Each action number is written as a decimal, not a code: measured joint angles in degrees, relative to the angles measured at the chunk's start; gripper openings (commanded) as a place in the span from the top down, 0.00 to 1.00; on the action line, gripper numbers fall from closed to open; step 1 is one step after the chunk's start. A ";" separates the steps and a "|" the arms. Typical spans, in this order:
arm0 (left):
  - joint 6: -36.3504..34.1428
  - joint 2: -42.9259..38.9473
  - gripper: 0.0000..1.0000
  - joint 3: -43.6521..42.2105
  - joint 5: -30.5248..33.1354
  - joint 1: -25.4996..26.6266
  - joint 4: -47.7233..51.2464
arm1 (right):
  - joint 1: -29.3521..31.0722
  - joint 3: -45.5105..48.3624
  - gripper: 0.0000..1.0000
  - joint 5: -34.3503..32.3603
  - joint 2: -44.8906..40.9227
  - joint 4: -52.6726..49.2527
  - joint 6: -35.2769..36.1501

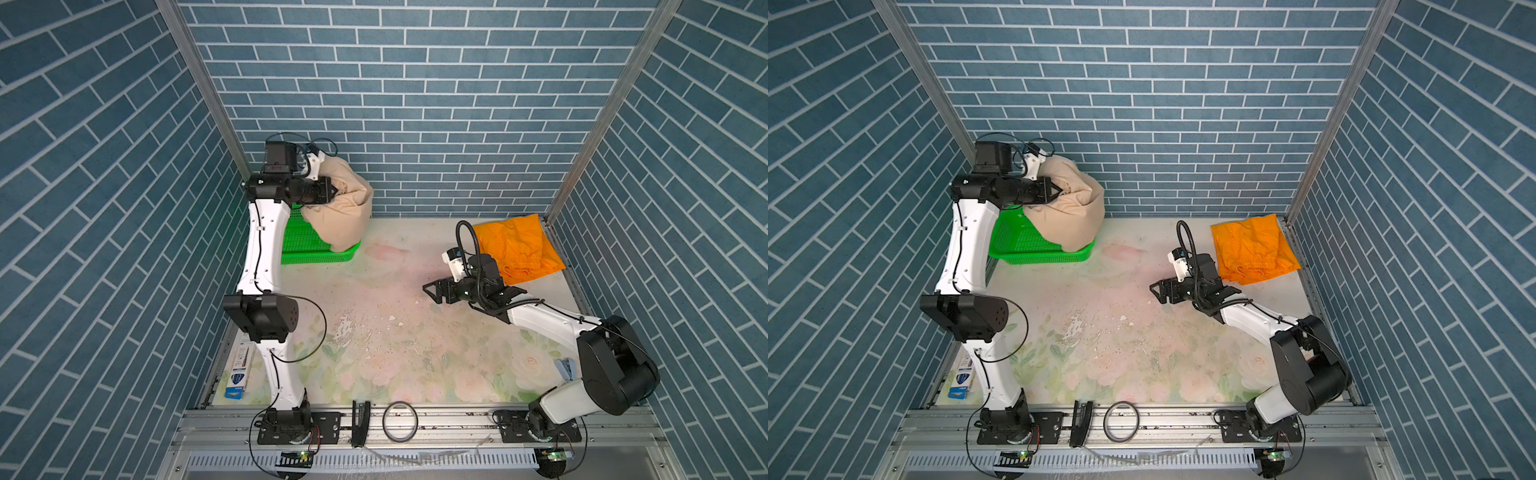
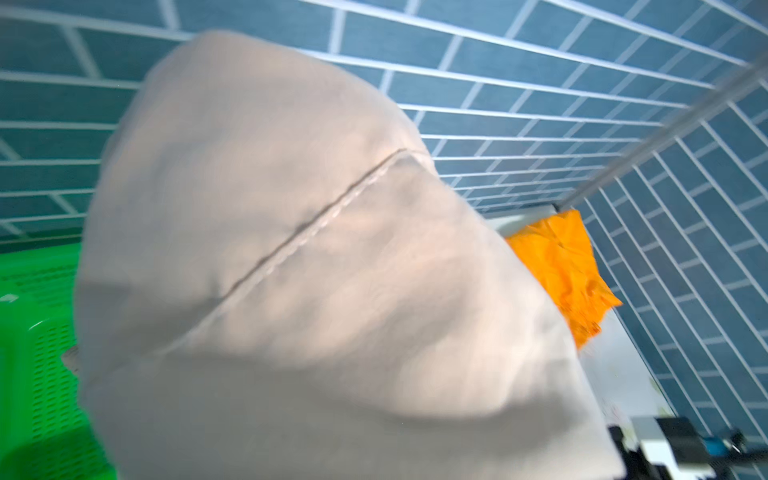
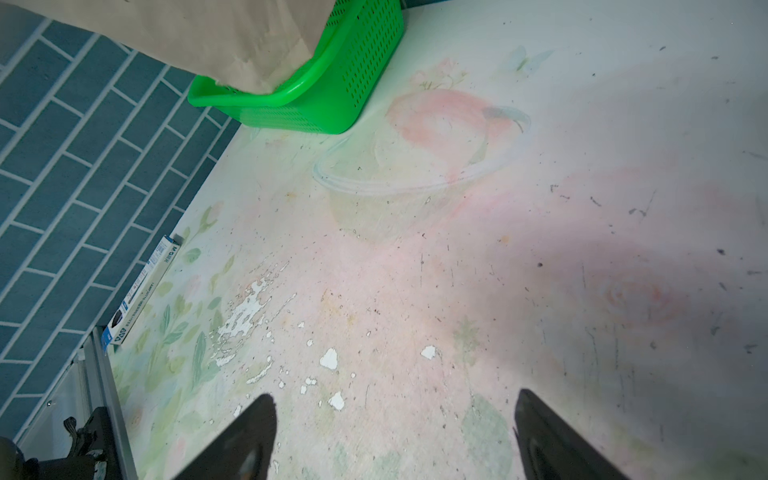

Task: Fold and stack the shorts
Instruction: 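Carry the beige shorts toward the table middle and drop them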

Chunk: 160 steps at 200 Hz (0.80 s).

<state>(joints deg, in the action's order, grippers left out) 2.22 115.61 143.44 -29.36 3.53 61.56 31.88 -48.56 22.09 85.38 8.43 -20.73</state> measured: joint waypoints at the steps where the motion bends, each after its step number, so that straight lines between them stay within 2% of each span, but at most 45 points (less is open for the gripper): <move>1: -0.09 -0.09 1.00 0.17 -0.02 0.26 0.13 | 0.00 0.02 0.10 -0.02 -0.15 0.00 0.00; 21: -0.81 -3.91 1.00 -1.33 -1.11 7.65 1.53 | 0.00 0.31 0.10 -1.60 -2.97 -0.26 0.09; 52: -1.38 -12.15 1.00 -11.50 -0.02 16.13 -0.22 | 0.00 0.31 0.09 -4.70 -7.43 -1.57 0.50; 87: -0.09 -16.37 1.00 -29.46 3.56 18.69 -9.46 | 0.00 0.98 0.09 -9.46 -11.26 -7.02 1.38; 118: 1.11 -12.98 1.00 -43.65 6.86 20.24 -19.85 | -0.02 1.92 0.07 -16.22 -14.27 -15.61 1.66; 142: 1.46 -8.33 1.00 -48.54 8.07 22.23 -25.11 | 0.00 2.14 0.07 -20.85 -16.87 -21.86 1.51; 148: 1.46 -7.04 0.92 -48.61 8.37 22.69 -25.66 | -0.02 2.14 0.07 -21.97 -17.49 -23.28 1.44; 154: 1.49 -5.81 0.77 -48.59 8.74 23.02 -26.38 | -0.02 2.14 0.07 -23.10 -18.08 -24.79 1.20; 160: 1.55 -4.42 0.67 -48.17 9.22 23.39 -26.67 | -0.02 2.14 0.07 -24.04 -18.58 -26.08 1.01</move>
<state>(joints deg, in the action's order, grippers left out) 3.77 111.20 95.26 -20.14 26.92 34.89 31.86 -46.41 -1.96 66.81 -17.65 -19.73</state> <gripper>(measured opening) 0.179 0.926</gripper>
